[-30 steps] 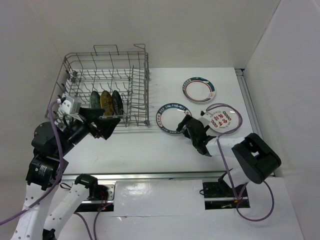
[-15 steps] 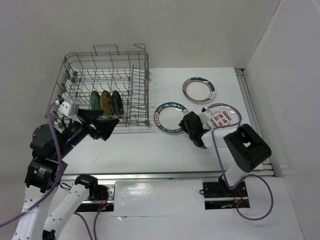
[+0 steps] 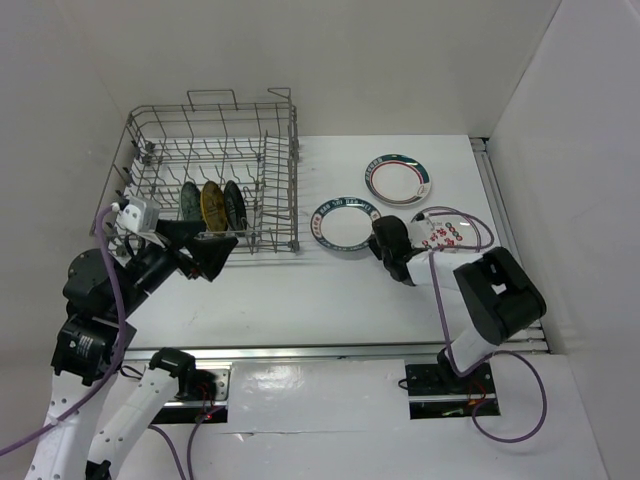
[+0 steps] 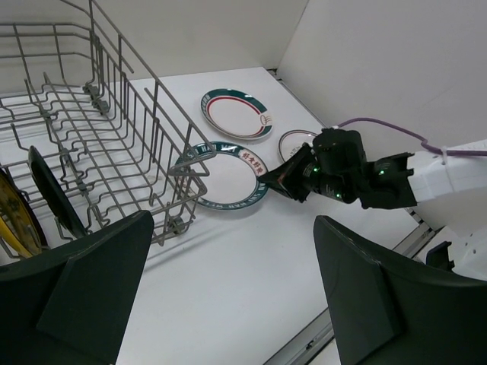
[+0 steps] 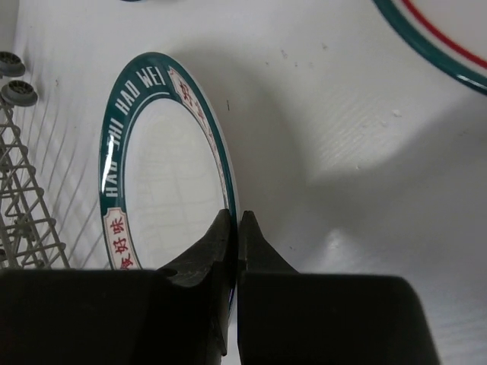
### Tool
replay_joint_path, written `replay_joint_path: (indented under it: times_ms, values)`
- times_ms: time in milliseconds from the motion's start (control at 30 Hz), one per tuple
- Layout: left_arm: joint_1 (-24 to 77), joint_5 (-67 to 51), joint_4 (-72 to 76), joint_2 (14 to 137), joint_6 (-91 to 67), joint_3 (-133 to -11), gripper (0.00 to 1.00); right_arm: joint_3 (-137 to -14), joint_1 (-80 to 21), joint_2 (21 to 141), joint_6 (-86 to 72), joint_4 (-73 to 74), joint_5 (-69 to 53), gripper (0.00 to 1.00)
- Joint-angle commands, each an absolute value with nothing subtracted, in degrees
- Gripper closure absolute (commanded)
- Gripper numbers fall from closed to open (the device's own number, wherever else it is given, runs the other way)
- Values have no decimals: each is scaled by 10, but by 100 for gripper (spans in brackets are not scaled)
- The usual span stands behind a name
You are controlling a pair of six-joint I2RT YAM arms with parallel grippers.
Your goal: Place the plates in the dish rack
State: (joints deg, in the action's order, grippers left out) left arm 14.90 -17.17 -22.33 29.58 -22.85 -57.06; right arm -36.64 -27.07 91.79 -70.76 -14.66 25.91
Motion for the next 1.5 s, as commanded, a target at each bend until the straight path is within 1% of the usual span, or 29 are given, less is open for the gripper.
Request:
replay_joint_path:
  times_ms: [0, 167, 267, 300, 400, 500, 533, 600, 633, 667, 733, 833, 967, 1067, 1200, 1467]
  values:
    - [150, -169, -206, 289, -229, -569, 0, -363, -265, 872, -697, 4, 307, 100]
    - [150, -194, -206, 311, -242, -576, 0, -382, -271, 710, -665, 44, 331, 100]
    - [150, -207, -183, 319, -259, -576, 0, -395, -271, 626, -614, 44, 331, 100]
    - [150, -214, -174, 325, -268, -561, 0, -396, -271, 609, -563, 44, 319, 100]
    - [156, -222, -135, 339, -276, -541, 0, -420, -276, 549, -507, 50, 311, 100]
    - [156, -248, -89, 355, -296, -518, 0, -413, -281, 470, -412, 10, 254, 100]
    - [156, -269, -74, 367, -307, -506, 0, -406, -281, 449, -358, -7, 196, 100]
    - [156, -286, -36, 380, -312, -501, 0, -385, -281, 395, -314, -51, 129, 100]
    - [156, -293, -28, 388, -321, -494, 0, -385, -281, 382, -281, -51, 69, 100]
    - [156, -294, -21, 402, -327, -494, 0, -385, -281, 367, -268, -61, 39, 100]
    - [156, -314, 1, 417, -333, -488, 0, -398, -281, 367, -242, -61, -34, 100]
    - [166, -319, 17, 448, -345, -483, 0, -409, -281, 367, -242, -66, -72, 100]
    - [206, -306, 25, 472, -340, -477, 0, -420, -281, 397, -257, -89, -133, 100]
    - [219, -311, 36, 477, -340, -477, 0, -425, -281, 418, -271, -119, -152, 100]
    - [224, -299, 25, 495, -335, -477, 0, -420, -281, 418, -286, -138, -157, 100]
    - [224, -282, 19, 500, -341, -472, 0, -432, -281, 418, -287, -132, -175, 100]
